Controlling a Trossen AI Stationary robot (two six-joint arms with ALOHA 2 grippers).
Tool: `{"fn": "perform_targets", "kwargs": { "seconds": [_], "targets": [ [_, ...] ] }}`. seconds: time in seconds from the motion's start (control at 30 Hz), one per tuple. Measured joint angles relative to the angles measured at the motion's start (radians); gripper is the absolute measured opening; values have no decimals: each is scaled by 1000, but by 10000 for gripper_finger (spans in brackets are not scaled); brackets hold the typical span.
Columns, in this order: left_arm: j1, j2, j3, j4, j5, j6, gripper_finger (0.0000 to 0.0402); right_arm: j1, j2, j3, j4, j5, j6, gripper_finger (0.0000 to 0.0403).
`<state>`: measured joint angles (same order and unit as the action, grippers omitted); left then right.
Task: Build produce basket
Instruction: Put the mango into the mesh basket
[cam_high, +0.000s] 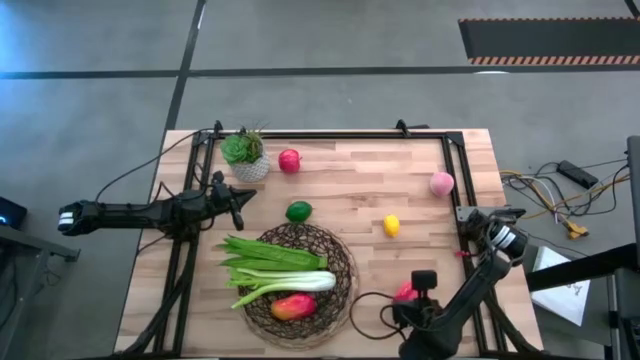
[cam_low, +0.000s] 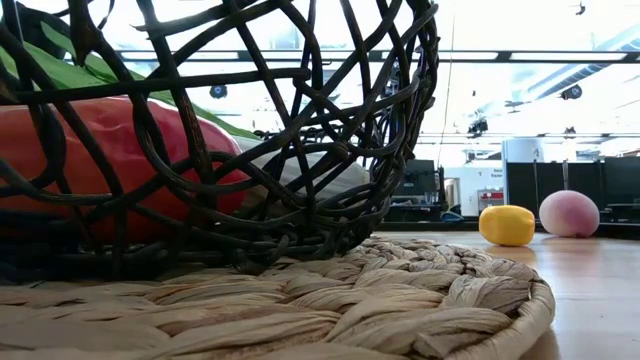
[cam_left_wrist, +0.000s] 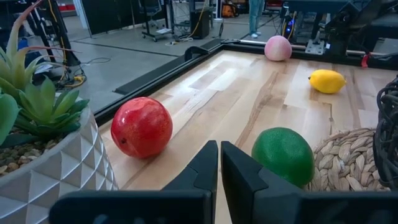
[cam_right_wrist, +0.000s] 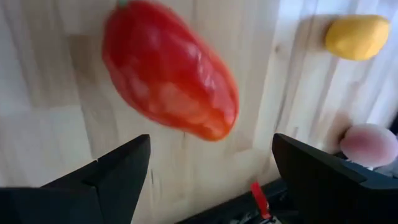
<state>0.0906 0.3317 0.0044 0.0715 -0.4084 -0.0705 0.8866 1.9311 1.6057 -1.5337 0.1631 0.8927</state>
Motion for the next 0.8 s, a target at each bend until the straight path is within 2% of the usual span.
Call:
{"fn": "perform_targets", "kwargs": {
  "seconds": [0.17, 0.33, 0.47, 0.8],
  "targets": [
    [0, 0, 0, 0, 0, 0, 4, -16, -50, -125, 191, -7, -78, 327],
    [0, 2, 0, 0, 0, 0, 4, -51, -60, -203, 292, -7, -158, 327],
    [0, 0, 0, 0, 0, 0, 4, -78, -58, -235, 406, -15, -211, 327],
    [0, 2, 0, 0, 0, 0, 4, -135, -59, -272, 531, -6, -252, 327]
  ]
}}
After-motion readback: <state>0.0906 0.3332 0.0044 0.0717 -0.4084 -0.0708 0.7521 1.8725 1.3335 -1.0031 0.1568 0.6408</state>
